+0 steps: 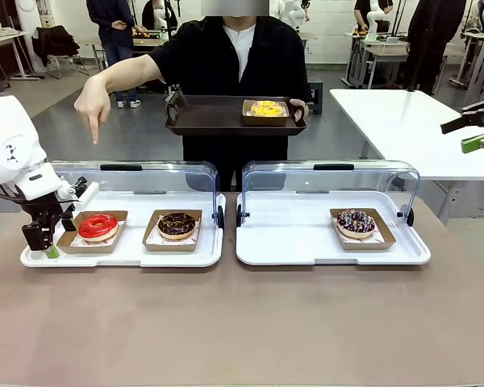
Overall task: Provide the desired donut to the person.
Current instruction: Pick up and lift the Paper togo box containing the Donut pointed at by the person.
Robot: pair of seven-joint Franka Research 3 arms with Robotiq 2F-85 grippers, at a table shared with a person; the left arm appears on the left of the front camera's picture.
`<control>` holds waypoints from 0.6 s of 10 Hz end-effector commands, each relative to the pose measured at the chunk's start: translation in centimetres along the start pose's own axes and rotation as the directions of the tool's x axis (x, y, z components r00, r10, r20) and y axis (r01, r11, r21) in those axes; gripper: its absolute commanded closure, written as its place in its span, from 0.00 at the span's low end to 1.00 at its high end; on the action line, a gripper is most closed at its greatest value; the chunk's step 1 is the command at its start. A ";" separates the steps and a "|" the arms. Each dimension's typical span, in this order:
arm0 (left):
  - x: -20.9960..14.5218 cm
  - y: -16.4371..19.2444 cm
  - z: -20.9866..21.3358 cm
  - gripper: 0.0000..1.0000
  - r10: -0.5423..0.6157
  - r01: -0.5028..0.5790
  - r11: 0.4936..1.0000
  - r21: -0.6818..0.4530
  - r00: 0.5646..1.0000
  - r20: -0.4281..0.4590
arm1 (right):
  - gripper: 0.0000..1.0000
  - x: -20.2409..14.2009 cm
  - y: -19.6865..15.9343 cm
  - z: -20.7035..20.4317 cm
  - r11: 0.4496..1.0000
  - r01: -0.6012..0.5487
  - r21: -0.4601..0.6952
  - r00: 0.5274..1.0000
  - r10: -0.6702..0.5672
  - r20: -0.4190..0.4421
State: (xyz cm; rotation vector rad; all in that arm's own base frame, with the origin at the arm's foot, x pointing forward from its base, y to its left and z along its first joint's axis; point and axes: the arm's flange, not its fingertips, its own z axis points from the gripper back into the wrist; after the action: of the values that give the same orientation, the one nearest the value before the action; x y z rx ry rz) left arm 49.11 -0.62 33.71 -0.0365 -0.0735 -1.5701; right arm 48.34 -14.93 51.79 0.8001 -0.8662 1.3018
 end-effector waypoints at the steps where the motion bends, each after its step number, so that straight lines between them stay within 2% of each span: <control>1: 0.1 0.1 -0.5 0.00 0.017 -0.017 1.000 0.017 1.000 -0.015 | 0.00 0.0 -0.1 -0.1 1.000 0.004 -0.004 1.000 -0.005 -0.003; 4: 0.1 0.2 -0.7 0.00 0.024 -0.023 1.000 0.017 1.000 -0.018 | 0.00 0.0 -0.1 -0.1 1.000 0.004 -0.004 1.000 -0.005 -0.003; 6: 0.1 0.3 -0.7 0.11 0.025 -0.025 1.000 0.019 0.999 -0.022 | 0.00 0.0 -0.1 -0.1 1.000 0.004 -0.004 1.000 -0.005 -0.003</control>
State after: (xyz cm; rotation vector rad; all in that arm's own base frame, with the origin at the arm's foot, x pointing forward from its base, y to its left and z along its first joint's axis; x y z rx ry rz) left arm 49.28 -0.72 33.28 -0.0315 -0.0752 -1.5617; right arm 48.34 -14.93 51.79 0.8001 -0.8662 1.3018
